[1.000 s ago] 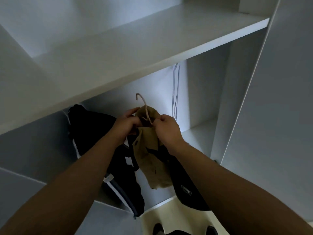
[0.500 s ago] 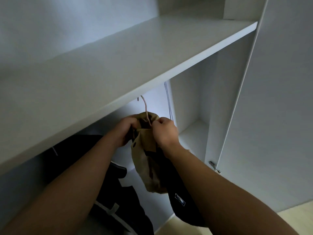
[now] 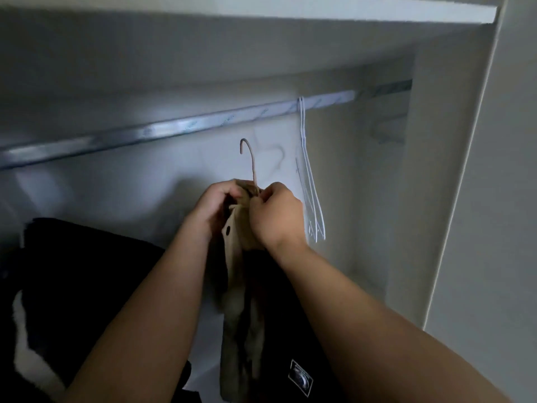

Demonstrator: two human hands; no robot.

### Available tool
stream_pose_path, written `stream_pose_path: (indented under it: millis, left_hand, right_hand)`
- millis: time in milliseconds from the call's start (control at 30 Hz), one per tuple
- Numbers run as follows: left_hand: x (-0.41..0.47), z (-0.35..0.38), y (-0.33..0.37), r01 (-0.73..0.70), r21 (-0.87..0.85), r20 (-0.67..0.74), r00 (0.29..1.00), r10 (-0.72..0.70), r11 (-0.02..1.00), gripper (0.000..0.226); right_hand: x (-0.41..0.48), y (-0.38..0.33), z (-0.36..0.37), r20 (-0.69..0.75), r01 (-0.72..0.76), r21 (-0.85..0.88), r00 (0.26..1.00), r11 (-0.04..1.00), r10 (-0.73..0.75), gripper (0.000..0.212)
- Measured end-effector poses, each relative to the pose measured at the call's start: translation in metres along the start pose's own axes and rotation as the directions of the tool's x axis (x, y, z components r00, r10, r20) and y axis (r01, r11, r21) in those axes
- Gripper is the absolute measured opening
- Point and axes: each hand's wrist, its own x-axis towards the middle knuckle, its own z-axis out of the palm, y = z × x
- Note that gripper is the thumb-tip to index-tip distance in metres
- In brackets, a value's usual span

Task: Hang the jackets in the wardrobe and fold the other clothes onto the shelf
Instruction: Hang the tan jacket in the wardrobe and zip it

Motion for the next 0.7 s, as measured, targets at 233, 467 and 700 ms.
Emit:
stream_pose_path:
  millis: [233, 467, 700]
  left_hand:
    - [0.031, -0.024, -0.05, -0.193, -0.072, 0.089, 0.976, 0.199, 0.979, 0.031]
    - [0.076, -0.017, -0.041, -0.362, -0.115, 0.149, 0.914, 0.376, 0.925, 0.029]
    - [0.101, 0.031, -0.006, -0.501, -0.023, 0.124, 0.857, 0.5, 0.865, 0.024]
  right_hand:
    - [0.015, 0.05, 0.033, -0.181, 0.305, -0.137, 0.928, 0.942, -0.326, 0.009]
    - [0.059, 0.06, 0.01, -0.296, 0.484, -0.398, 0.737, 0.78, -0.608, 0.023]
    - [0.109, 0.057, -0.023, -0.402, 0.487, -0.565, 0.543, 0.666, -0.737, 0.025]
